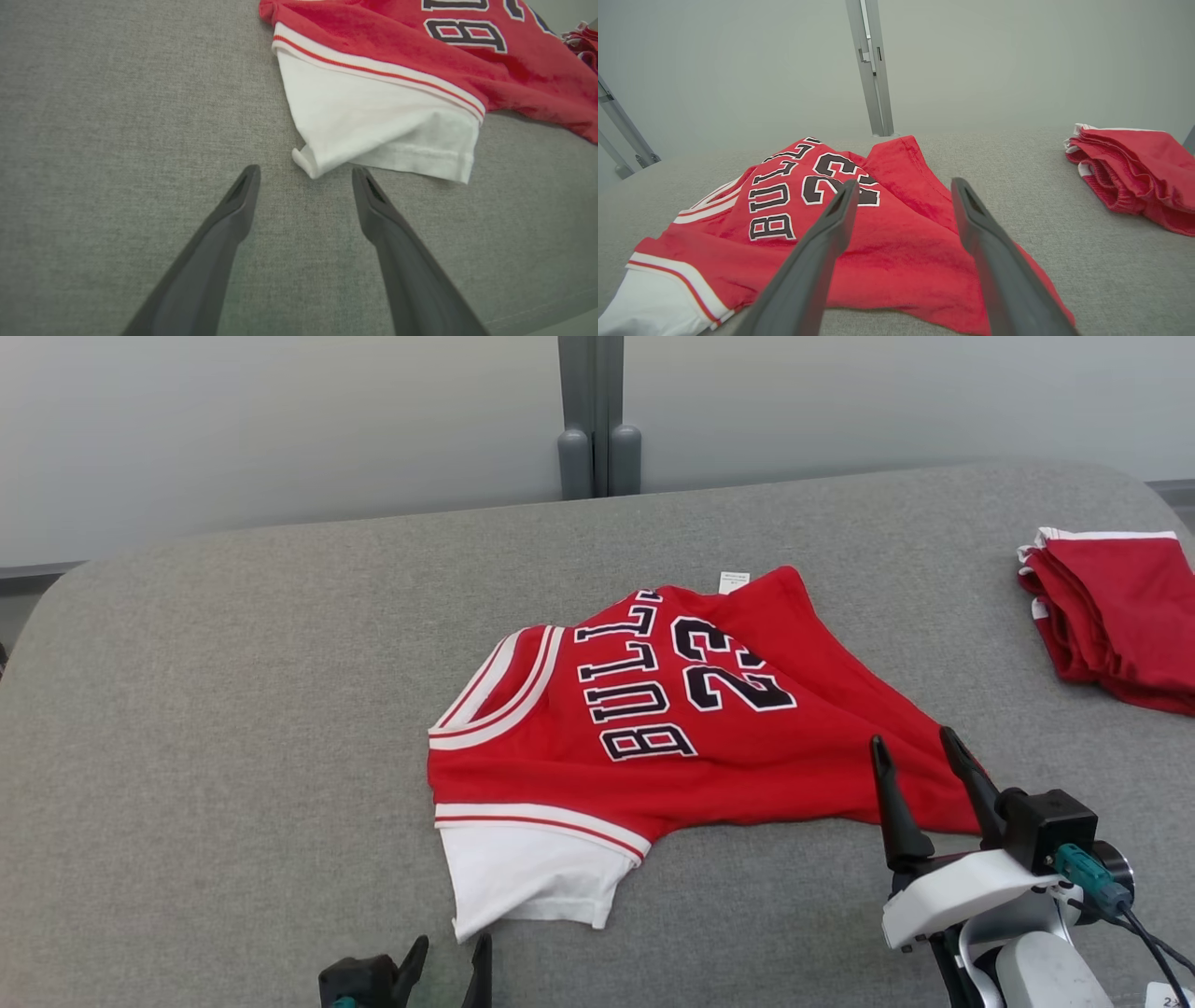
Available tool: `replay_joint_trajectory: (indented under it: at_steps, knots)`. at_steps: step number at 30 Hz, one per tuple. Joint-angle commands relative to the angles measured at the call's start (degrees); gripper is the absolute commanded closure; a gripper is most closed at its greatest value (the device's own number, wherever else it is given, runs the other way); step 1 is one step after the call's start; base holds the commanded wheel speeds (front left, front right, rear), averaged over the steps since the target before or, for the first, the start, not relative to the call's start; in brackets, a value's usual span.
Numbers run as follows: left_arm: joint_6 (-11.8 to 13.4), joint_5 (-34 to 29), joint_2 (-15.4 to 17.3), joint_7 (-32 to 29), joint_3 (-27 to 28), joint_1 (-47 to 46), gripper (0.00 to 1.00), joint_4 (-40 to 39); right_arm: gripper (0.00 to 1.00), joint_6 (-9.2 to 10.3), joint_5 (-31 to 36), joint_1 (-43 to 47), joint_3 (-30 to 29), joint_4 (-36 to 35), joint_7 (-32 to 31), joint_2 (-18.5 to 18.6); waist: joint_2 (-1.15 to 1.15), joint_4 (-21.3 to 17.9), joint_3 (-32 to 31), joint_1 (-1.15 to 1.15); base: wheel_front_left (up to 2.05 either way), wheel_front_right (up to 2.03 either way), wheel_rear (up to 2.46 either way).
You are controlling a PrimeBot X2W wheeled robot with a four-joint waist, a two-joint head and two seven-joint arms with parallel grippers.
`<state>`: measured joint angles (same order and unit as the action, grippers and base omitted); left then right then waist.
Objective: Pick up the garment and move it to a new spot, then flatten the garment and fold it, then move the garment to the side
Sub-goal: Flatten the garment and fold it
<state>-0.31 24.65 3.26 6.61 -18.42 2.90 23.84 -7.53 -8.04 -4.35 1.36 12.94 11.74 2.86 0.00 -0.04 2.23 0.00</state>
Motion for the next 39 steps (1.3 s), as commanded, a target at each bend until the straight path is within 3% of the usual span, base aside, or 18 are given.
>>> replay_joint_trajectory:
  at_steps: [1,6,7,8,9,10,11,14,27,33,39]
  knots:
    - [-0.2,0.3,0.1,0.6,0.0,-1.4,0.0,0.7,0.0,0.09,-0.2,-0.7,-0.1,0.2,0.3,0.1,0.0,-0.6,0.5,0.0,0.0,0.0,0.0]
    - [-0.2,0.5,0.0,2.6,-0.5,-3.7,0.0,3.9,0.0,0.09,0.1,-0.7,-0.8,0.7,0.2,0.1,0.0,-1.8,1.3,0.0,0.0,0.0,0.0]
    - [-0.2,0.5,0.0,2.9,-0.5,-4.0,0.05,4.4,0.0,0.09,0.1,-0.7,-0.9,0.8,0.3,0.1,0.0,-2.1,1.4,0.0,0.0,0.0,0.0]
    - [-0.2,0.7,0.0,3.1,-0.7,-4.4,0.25,5.1,0.0,0.09,0.1,-0.8,-1.0,0.9,0.3,0.1,0.0,-2.3,1.5,0.0,0.0,0.0,0.0]
    - [-0.4,0.7,0.0,3.4,-0.8,-4.7,0.33,5.6,0.0,0.09,0.1,-0.7,-1.1,1.0,0.4,0.1,0.0,-2.5,1.6,0.0,0.0,0.0,0.0]
    - [-0.5,0.8,-0.1,3.7,-0.9,-5.0,0.55,6.1,0.0,0.09,0.0,-0.6,-1.4,1.2,0.4,0.1,0.0,-2.6,1.6,0.0,0.0,0.0,0.0]
    - [-0.6,1.0,-0.1,4.0,-1.0,-5.2,0.6,6.5,0.0,0.09,0.1,-0.6,-1.8,1.5,0.4,0.1,0.0,-2.7,1.7,0.0,0.0,0.0,0.0]
    - [-1.0,1.2,-0.1,5.1,-1.3,-5.8,1.0,7.1,0.0,0.09,0.1,0.1,-4.2,3.1,-0.1,0.1,0.0,-2.9,1.7,0.0,0.0,0.0,0.0]
    - [-0.1,1.4,0.7,7.5,-1.0,-6.0,1.0,4.8,0.0,0.09,6.3,-5.5,-18.9,21.7,-0.6,0.1,0.0,-0.5,1.9,0.0,0.0,0.0,0.0]
    - [0.0,1.2,0.8,7.5,-1.4,-5.5,1.0,3.4,0.0,0.09,8.5,-10.3,-19.5,31.1,-3.5,0.1,0.0,0.5,2.0,0.0,0.0,0.0,0.0]
    - [0.4,1.5,1.0,7.7,-1.3,-5.1,1.0,2.1,0.0,0.09,7.7,-13.3,-17.8,35.9,-3.3,0.1,0.0,0.5,2.1,0.0,0.0,0.0,0.0]
